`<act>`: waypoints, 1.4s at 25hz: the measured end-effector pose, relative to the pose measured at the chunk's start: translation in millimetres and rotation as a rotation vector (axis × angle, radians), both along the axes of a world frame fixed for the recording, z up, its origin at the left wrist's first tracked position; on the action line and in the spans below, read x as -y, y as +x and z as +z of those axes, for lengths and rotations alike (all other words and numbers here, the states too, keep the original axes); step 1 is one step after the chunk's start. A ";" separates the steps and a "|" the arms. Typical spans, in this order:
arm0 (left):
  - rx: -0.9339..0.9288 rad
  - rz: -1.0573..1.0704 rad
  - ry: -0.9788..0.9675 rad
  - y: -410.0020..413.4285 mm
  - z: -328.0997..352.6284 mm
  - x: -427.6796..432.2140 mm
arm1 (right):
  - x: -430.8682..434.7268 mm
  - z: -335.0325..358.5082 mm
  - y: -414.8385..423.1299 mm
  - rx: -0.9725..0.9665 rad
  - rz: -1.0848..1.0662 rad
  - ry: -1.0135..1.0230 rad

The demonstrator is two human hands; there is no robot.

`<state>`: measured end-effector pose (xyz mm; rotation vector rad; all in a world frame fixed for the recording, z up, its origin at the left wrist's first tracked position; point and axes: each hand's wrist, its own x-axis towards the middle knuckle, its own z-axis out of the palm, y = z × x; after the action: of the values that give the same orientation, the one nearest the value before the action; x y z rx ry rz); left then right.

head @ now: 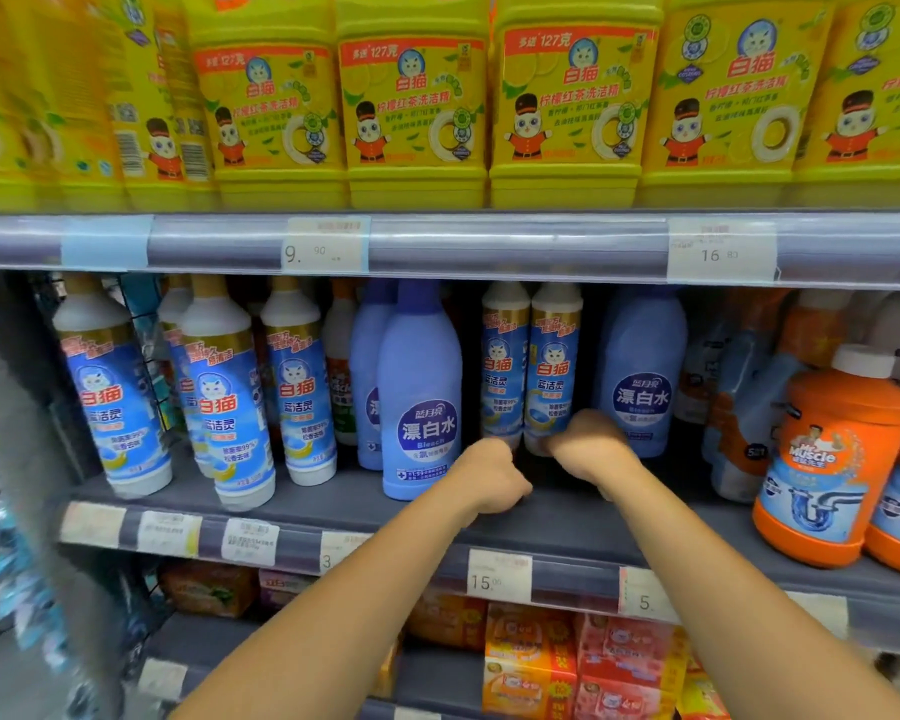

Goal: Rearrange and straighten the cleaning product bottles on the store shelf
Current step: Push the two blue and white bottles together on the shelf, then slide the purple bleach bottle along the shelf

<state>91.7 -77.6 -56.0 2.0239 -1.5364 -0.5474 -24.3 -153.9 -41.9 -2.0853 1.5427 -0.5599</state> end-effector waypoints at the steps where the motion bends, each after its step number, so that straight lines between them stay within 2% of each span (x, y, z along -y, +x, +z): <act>1: -0.050 -0.041 -0.012 4.7 1.3 -17.8 | -7.7 1.2 -0.5 0.084 -0.016 -0.015; 4: -0.203 -0.029 -0.115 30.6 8.6 -70.3 | -41.2 2.4 16.1 0.464 0.005 -0.131; 7: -0.234 0.200 -0.257 67.5 15.2 -105.5 | -72.3 0.1 50.5 0.671 0.105 -0.086; 9: -0.208 0.339 -0.367 90.9 15.8 -115.0 | -84.6 -4.2 77.2 0.678 0.114 -0.089; 11: -0.200 0.389 -0.430 106.5 12.9 -114.0 | -92.7 -7.5 101.4 0.663 0.048 -0.155; 15: -0.137 0.340 -0.466 116.8 1.2 -97.4 | -95.0 -12.9 130.9 0.530 -0.099 -0.235; 20: -0.122 0.300 -0.494 118.1 1.6 -74.8 | -92.5 -18.0 134.1 0.497 -0.166 -0.251; 24: -0.179 0.331 -0.515 114.8 4.9 -55.5 | -87.1 -17.4 116.7 0.507 -0.212 -0.325; 30: -0.197 0.424 -0.656 105.0 -8.7 -26.3 | -83.6 -13.5 63.7 0.504 -0.332 -0.291; 33: -0.164 0.450 -0.646 108.9 -11.3 -15.1 | -79.4 -10.1 37.7 0.493 -0.382 -0.280; 35: -0.212 0.427 -0.649 112.3 -11.8 -9.1 | -73.9 -9.7 17.0 0.480 -0.446 -0.264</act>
<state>204.0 -68.5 -67.8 1.6405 -0.9439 -0.0662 -7.3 -80.0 -51.6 -1.5948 1.6976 -1.3773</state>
